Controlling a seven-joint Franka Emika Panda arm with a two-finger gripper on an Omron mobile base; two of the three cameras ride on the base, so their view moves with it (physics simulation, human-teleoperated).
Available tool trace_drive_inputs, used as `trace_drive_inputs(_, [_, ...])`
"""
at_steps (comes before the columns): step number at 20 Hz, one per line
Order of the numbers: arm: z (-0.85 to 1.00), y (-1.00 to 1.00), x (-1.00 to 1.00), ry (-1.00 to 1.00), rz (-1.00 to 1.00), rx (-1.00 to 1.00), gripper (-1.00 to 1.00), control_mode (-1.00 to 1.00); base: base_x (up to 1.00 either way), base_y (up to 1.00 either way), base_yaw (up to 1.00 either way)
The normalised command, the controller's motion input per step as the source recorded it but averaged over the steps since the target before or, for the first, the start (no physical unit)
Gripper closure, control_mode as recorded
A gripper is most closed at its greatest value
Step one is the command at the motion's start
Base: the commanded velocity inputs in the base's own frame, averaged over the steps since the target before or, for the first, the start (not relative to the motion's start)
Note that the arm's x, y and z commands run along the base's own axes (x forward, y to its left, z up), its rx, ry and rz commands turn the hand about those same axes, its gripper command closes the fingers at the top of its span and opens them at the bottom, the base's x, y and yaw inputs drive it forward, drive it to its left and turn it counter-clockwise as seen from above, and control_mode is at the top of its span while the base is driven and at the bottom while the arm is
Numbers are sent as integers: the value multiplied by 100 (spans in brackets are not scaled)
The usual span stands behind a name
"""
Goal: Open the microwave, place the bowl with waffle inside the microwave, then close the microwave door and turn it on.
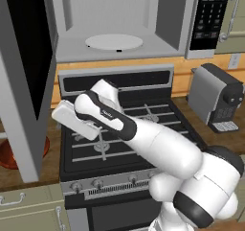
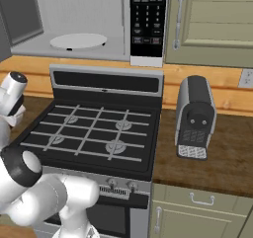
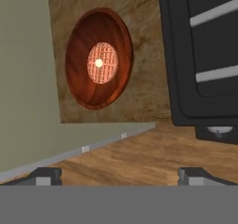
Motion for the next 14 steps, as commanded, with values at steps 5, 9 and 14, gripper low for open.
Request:
trace_drive_inputs(5, [-41, 13, 19, 0, 4, -7, -100, -100, 0, 0, 0])
trace_drive_inputs(9, [-41, 8, 17, 0, 3, -6, -100, -100, 0, 0, 0])
trace_drive_inputs(14, [-31, 2, 21, 0, 2, 0, -100, -100, 0, 0, 0])
